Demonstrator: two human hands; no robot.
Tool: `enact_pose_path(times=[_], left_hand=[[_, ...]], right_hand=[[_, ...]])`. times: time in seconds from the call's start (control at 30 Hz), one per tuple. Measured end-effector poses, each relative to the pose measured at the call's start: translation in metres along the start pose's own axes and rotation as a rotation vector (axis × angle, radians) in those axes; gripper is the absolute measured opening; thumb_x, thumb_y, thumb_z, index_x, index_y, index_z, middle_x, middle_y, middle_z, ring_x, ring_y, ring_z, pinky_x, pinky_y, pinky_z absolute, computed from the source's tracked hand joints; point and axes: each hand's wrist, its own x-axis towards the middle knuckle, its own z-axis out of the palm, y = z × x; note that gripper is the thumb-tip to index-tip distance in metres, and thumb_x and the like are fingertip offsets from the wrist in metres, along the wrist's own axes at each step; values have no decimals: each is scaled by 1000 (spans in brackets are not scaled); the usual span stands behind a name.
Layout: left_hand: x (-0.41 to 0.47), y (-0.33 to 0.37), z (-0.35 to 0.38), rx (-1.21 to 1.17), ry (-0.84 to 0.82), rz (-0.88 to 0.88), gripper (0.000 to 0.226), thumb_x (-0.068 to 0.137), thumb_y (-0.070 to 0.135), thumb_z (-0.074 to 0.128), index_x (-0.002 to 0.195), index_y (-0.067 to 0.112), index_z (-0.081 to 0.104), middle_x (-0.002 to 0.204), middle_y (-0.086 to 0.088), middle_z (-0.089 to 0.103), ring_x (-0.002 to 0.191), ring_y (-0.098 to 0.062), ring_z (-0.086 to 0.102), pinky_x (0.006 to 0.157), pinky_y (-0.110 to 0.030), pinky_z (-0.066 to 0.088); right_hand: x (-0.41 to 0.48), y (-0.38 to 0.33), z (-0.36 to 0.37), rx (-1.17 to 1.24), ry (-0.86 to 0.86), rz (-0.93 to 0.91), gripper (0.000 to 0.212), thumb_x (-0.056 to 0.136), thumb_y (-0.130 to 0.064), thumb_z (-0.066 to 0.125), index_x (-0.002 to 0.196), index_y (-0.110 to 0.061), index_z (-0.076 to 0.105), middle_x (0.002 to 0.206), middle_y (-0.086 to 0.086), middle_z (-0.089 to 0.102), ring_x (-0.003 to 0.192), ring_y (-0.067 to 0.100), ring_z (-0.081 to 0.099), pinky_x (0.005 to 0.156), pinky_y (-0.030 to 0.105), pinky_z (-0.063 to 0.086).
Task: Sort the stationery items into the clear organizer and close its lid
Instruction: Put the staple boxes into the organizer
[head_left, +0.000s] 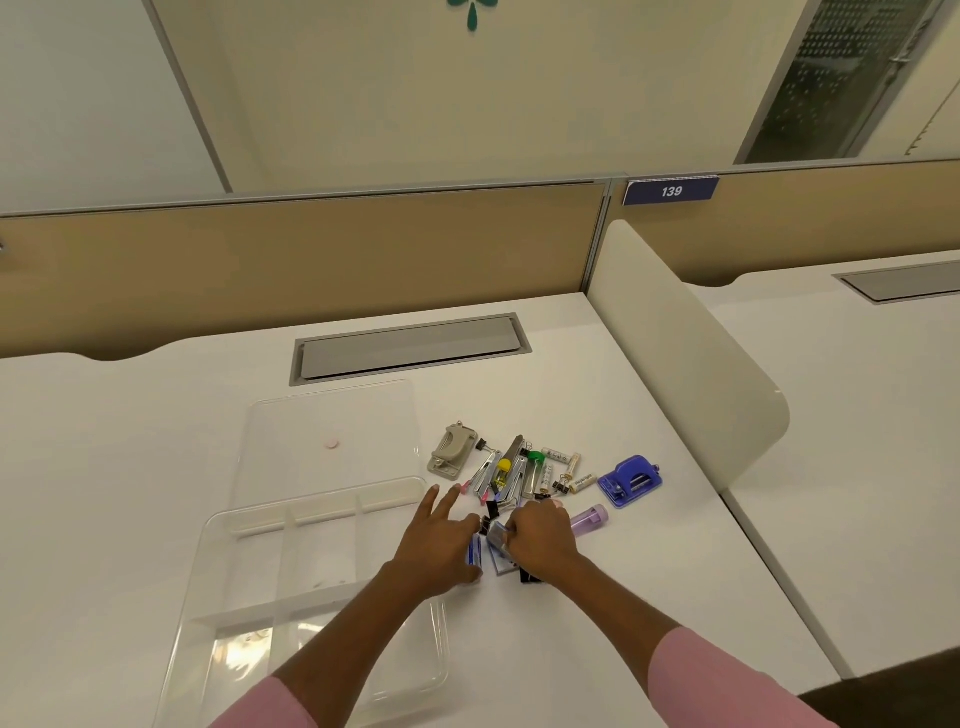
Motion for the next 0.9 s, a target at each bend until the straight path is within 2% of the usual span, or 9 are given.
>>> enact_pose_path(times=[0.1,0.2,0.37,0.47,0.53,0.67,0.83,0.9], left_hand=[[1,-1,-4,28,-33,-1,64,75,60,61,123,18,51,119,-8,67,148,-30,5,115,-43,-13],[0,-2,-6,98,-75,6,61,74,56,65,114,10,56,110,-11,69,145,-40,12,116,-48,-11],[-1,-5,0,189,-101,13,80,69,66,65,122,6,52,120,-18,61,142,-45,16,116,-54,-7],[1,-5,2,185,-85,22,82,67,66,65,125,10,52,121,-17,61,141,-45,18,115,-54,-11],[4,-2,3,199,-86,54,83,66,66,67,125,10,53,120,-17,61,141,-45,19,114,-53,-12],[7,5,4,244,-88,75,87,60,67,71,122,8,56,121,-18,61,137,-46,26,115,-56,-5],[6,14,1,239,-93,32,69,67,56,72,114,6,61,109,-16,66,127,-42,38,116,-54,-2],[4,15,-2,208,-94,16,58,70,51,70,106,6,64,103,-15,68,123,-40,41,117,-53,0]], right_hand=[[-1,1,2,-3,-15,19,32,89,-31,48,94,-12,73,93,11,70,97,31,56,88,37,39],[-2,2,6,1,-33,41,32,89,-28,46,94,-11,71,96,11,70,103,33,51,88,38,39],[-4,3,9,20,-44,50,37,88,-42,47,92,-11,67,98,10,68,106,31,50,84,38,39],[-6,0,12,19,-19,43,46,83,-55,51,91,-12,65,96,9,67,103,30,51,85,39,38],[-8,-3,14,17,-5,48,52,79,-61,56,95,-13,65,100,8,67,104,29,51,88,40,38],[-12,-10,19,-22,16,53,58,79,-62,59,106,-11,63,110,10,64,111,30,50,95,41,37],[-14,-15,23,-48,19,53,53,83,-56,58,109,-11,63,114,11,63,114,30,48,97,41,35],[-14,-17,23,-41,21,54,45,83,-51,60,104,-12,64,110,10,64,111,29,49,96,41,35]])
